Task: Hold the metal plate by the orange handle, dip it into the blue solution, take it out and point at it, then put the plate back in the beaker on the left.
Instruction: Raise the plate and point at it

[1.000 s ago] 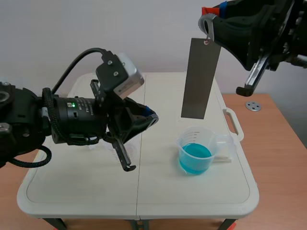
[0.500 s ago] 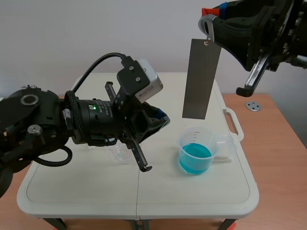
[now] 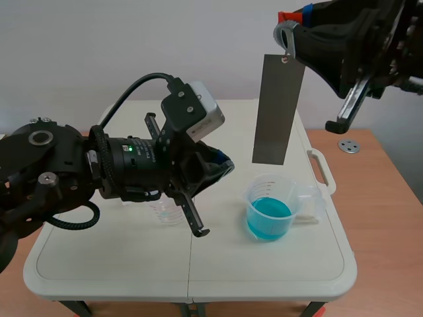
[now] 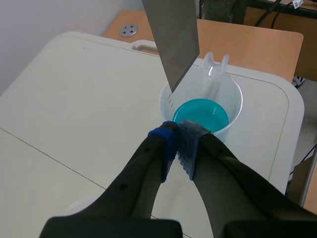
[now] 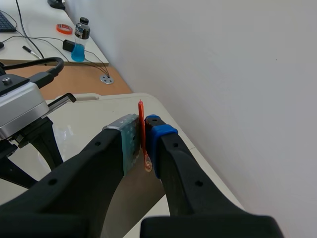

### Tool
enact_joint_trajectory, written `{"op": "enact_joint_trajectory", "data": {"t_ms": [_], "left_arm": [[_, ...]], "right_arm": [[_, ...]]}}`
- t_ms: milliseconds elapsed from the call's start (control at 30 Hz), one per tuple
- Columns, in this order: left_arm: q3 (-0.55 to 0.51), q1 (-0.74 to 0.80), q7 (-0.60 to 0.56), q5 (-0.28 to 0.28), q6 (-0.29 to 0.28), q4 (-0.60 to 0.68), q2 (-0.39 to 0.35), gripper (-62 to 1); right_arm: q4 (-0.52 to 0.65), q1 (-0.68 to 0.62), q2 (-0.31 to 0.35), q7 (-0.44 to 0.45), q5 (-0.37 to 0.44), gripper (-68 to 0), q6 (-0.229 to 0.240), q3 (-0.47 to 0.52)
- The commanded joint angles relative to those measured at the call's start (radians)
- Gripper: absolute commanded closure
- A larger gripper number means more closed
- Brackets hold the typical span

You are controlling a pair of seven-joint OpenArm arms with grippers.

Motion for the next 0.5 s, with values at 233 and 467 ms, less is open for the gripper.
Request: {"op": "enact_joint_trajectory", "data": {"t_ms": [233, 467], "left_arm": [[-0.012, 0.013, 0.0, -0.045, 0.075, 0.037, -0.097, -2.7], [-0.168, 0.174, -0.116, -0.072, 0.165, 0.131, -0.276, -2.7]], "right_arm": [[0.02, 0.009, 0.016, 0.014, 0.015, -1.3, 0.005, 0.009], [0.02, 0.009, 0.016, 0.014, 0.014, -1.3, 0.005, 0.009]]}}
